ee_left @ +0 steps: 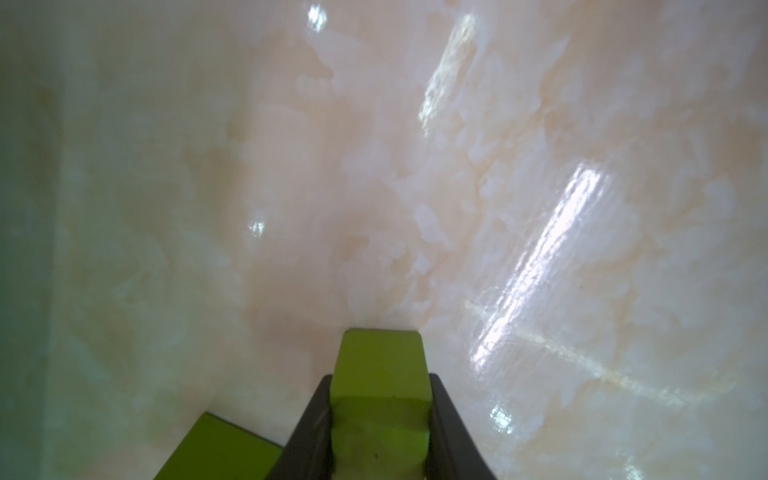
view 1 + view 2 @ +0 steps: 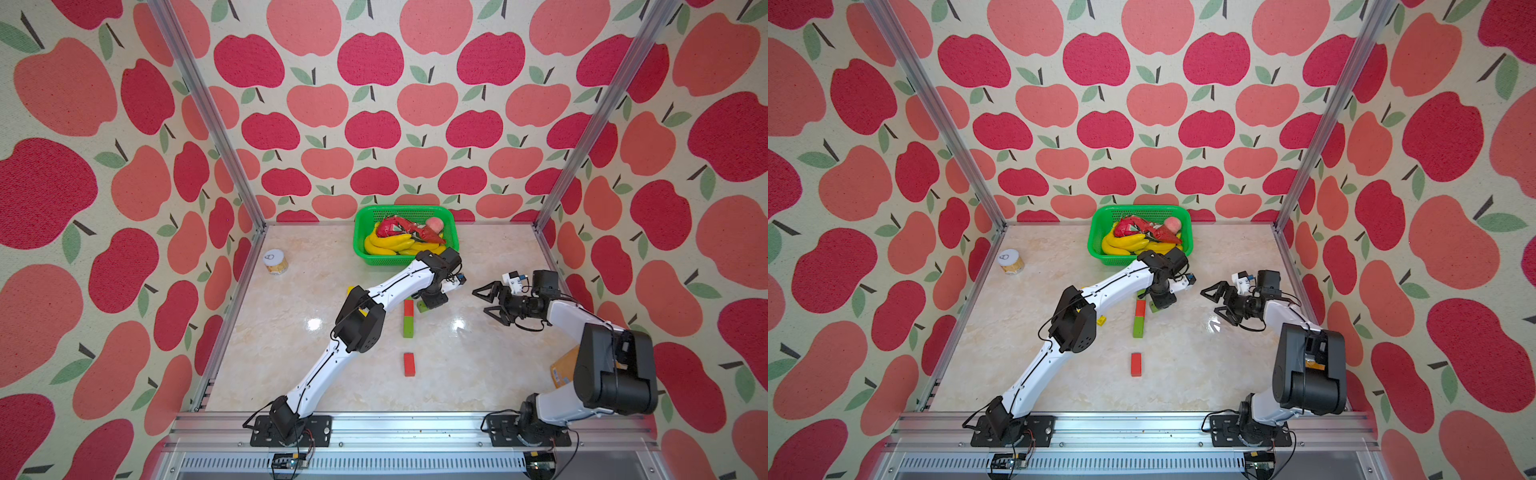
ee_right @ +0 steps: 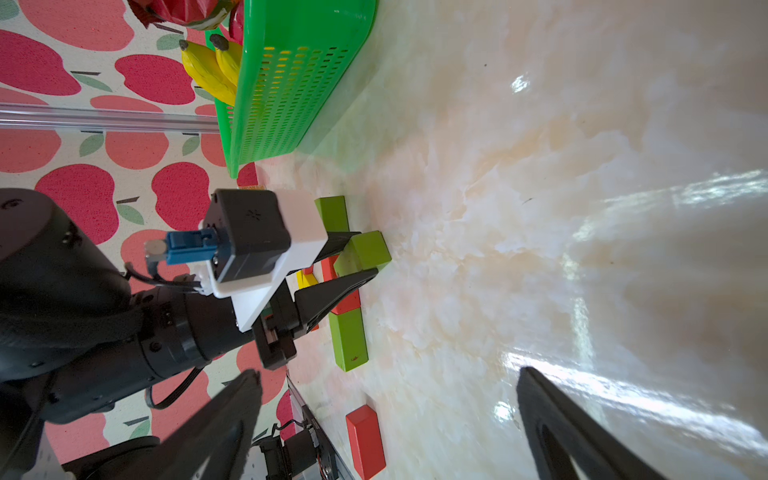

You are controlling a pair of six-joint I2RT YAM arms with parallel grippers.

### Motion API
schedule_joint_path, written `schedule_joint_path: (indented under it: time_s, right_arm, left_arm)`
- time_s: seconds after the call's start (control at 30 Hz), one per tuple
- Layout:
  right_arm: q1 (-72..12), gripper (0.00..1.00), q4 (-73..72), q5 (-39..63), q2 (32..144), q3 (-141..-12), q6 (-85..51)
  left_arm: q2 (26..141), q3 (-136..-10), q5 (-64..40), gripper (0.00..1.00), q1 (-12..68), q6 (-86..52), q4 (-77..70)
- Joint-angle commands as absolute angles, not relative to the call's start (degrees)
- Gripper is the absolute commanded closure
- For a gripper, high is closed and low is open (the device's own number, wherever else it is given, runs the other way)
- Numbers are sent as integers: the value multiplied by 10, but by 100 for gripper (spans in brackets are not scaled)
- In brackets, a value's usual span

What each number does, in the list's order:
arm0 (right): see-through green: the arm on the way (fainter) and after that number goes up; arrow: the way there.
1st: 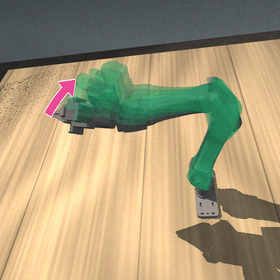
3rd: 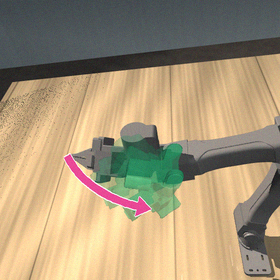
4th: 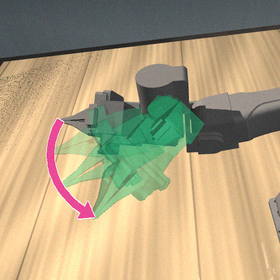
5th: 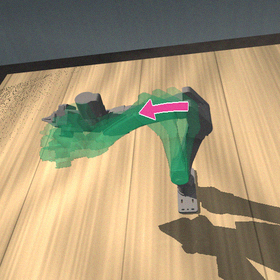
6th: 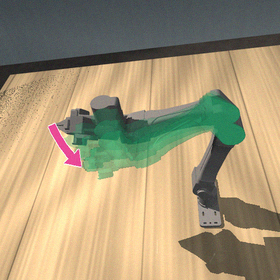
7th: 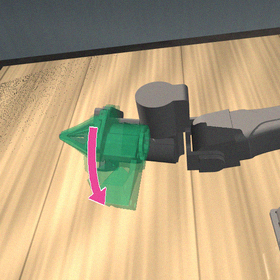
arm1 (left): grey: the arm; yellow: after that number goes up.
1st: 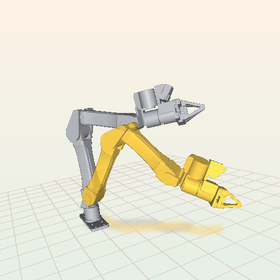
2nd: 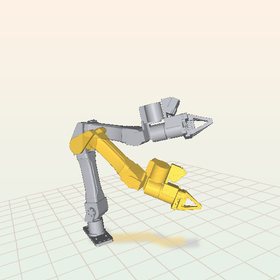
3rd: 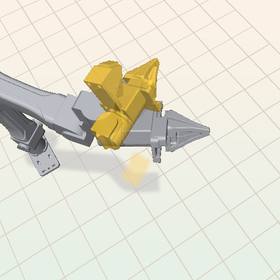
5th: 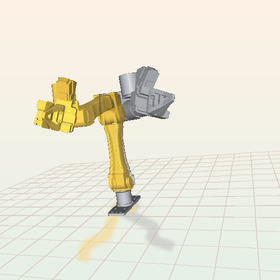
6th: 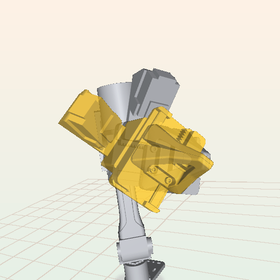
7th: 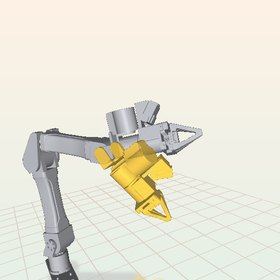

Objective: Assemble the letter k with building blocks
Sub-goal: Assemble the building block at the center of the board.

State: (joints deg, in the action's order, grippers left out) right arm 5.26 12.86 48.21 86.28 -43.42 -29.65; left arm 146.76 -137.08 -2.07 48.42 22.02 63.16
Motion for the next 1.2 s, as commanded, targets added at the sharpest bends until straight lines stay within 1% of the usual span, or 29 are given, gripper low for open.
schedule_joint_path:
  time_s: [0.0, 0.43, 0.7, 1.1, 1.17]
  right_arm:
    - [47, 1, 124, 497, 868, -432, -298]
    - [44, 1, 124, 497, 870, -432, -297]
    - [44, 1, 126, 495, 870, -432, -296]
    - [43, 1, 126, 495, 873, -433, -296]
    - [42, 1, 125, 495, 873, -433, -295]
  left_arm:
    - [1457, -1354, -1, 87, 476, 222, 641]
    - [1438, -1313, -1, 87, 473, 217, 628]
    - [1443, -1314, 0, 85, 472, 217, 624]
    - [1438, -1307, 3, 85, 467, 218, 621]
    - [1439, -1307, 0, 83, 467, 218, 621]
